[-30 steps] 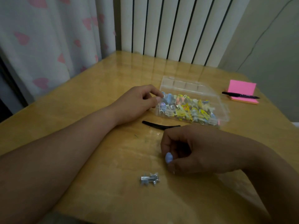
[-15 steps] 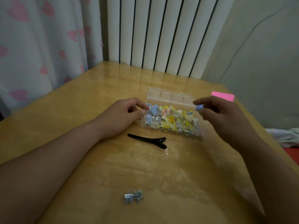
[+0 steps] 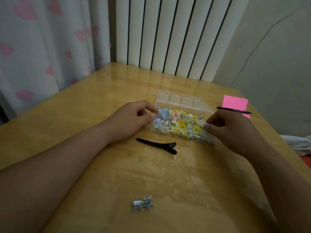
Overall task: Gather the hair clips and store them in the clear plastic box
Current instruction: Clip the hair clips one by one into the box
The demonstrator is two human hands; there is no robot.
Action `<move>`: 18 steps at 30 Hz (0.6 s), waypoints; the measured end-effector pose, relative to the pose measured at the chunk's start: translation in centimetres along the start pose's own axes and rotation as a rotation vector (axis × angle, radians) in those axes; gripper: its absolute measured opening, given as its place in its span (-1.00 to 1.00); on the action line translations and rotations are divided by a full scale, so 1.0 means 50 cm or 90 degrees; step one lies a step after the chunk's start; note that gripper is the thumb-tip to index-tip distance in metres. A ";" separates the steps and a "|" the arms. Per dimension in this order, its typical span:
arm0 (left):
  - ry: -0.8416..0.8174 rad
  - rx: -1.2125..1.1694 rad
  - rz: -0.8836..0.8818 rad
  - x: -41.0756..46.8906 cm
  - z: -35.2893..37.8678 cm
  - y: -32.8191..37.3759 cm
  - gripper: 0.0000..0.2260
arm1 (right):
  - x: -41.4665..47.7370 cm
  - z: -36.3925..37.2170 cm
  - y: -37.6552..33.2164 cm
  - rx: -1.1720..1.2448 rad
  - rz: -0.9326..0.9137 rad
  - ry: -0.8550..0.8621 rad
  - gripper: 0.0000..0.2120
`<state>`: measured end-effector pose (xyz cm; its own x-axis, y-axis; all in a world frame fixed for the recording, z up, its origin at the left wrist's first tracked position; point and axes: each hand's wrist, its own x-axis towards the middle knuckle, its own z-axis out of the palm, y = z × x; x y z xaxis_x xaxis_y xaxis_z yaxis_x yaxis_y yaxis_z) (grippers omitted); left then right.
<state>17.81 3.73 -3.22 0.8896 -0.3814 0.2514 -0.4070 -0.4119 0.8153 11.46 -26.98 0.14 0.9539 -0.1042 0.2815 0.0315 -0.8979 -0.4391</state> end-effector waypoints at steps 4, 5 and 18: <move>0.004 -0.002 0.000 0.003 -0.001 -0.005 -0.88 | 0.000 0.000 -0.005 -0.007 0.013 -0.001 -0.93; 0.004 -0.001 0.001 0.004 -0.001 -0.006 -0.88 | 0.000 0.001 -0.006 -0.009 0.016 -0.001 -0.93; 0.000 0.016 0.012 0.006 -0.002 -0.010 -0.87 | -0.005 0.007 -0.020 -0.019 0.046 0.002 -0.91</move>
<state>18.30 3.92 -3.50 0.8816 -0.3898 0.2661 -0.4286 -0.4251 0.7972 11.30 -25.90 0.23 0.9524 -0.1702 0.2528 -0.0460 -0.9003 -0.4329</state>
